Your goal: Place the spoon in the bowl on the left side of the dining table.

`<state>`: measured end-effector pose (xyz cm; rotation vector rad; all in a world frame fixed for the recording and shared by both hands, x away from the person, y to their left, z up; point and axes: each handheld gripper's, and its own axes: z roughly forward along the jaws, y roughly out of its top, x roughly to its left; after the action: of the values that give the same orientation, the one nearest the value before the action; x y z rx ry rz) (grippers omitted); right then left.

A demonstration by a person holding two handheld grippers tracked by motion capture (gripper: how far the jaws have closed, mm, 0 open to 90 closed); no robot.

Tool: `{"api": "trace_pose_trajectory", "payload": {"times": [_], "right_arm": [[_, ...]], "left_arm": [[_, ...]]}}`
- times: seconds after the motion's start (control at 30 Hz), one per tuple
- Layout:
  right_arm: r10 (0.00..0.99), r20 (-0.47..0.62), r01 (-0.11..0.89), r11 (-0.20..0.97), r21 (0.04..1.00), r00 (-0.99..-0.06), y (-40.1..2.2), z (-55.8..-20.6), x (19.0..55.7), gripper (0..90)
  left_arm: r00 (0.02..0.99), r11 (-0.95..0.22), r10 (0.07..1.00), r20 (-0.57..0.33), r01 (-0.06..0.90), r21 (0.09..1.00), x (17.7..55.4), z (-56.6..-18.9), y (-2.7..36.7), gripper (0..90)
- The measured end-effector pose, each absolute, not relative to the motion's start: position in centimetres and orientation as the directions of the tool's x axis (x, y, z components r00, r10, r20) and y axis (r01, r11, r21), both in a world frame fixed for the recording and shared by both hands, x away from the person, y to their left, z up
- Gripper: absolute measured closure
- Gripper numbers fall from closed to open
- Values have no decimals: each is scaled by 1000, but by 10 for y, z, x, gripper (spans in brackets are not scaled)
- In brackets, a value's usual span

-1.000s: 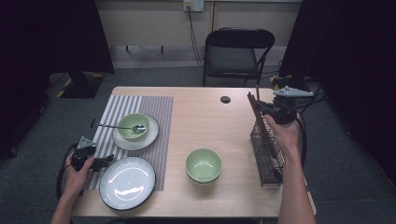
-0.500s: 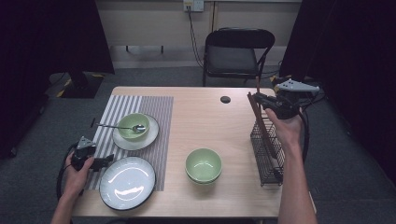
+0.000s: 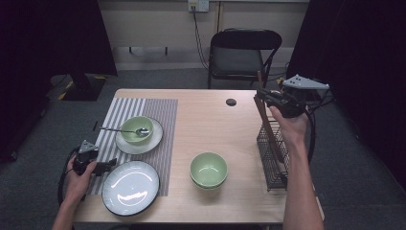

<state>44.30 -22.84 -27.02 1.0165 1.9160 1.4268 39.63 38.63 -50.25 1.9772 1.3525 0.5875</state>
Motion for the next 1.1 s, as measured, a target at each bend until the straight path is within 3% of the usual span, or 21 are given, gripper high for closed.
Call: {"api": "trace_pose_trajectory", "payload": {"times": [0.27,0.83,1.1], "right_arm": [[792,-11,216,180,960,-611,-213,-259,442,847],[767,71,259,127,957,-638,-198,-276,441,848],[760,79,263,123,957,-645,-191,-277,437,848]], "left_arm": [[364,-243,931,-4,631,737,395,-502,385,122],[343,-225,939,5,606,763,385,-480,375,218],[388,-167,918,-83,567,807,379,-457,361,234]]}}
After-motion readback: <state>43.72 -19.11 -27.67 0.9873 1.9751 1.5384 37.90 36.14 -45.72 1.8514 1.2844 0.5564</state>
